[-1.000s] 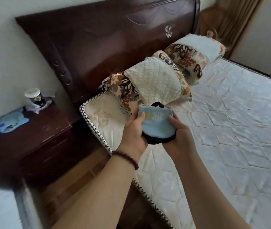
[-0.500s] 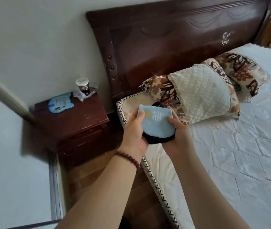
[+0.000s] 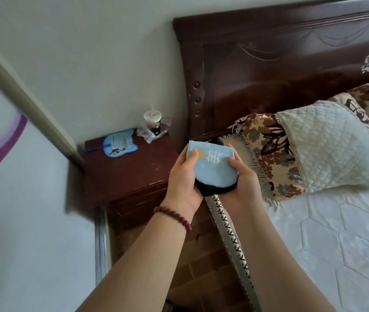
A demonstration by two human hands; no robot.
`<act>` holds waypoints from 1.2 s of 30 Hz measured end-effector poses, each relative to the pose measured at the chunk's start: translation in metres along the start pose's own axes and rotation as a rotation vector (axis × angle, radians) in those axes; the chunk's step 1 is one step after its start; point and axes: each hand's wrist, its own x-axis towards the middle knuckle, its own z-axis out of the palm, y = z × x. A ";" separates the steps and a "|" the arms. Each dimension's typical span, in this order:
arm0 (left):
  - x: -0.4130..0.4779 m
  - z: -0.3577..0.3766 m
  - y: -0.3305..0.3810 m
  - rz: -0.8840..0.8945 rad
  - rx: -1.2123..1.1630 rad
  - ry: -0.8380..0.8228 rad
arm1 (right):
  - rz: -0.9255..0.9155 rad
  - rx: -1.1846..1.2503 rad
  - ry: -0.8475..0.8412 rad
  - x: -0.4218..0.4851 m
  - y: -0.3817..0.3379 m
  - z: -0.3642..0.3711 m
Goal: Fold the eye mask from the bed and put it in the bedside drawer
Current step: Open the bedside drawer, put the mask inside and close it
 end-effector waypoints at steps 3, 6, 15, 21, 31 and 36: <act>0.009 -0.014 0.017 0.014 -0.013 0.016 | 0.058 -0.022 0.022 0.015 0.013 0.017; 0.018 -0.028 0.029 0.017 -0.050 0.064 | 0.123 -0.058 0.035 0.032 0.026 0.031; 0.043 -0.067 0.077 0.160 -0.125 0.226 | 0.274 -0.079 -0.065 0.086 0.066 0.077; 0.056 -0.101 0.102 0.200 -0.186 0.266 | 0.356 -0.115 -0.122 0.109 0.100 0.102; 0.088 -0.167 0.117 0.183 -0.137 0.255 | 0.322 -0.127 -0.102 0.139 0.171 0.107; 0.115 -0.200 0.097 0.191 -0.152 0.240 | 0.313 -0.115 -0.083 0.162 0.203 0.080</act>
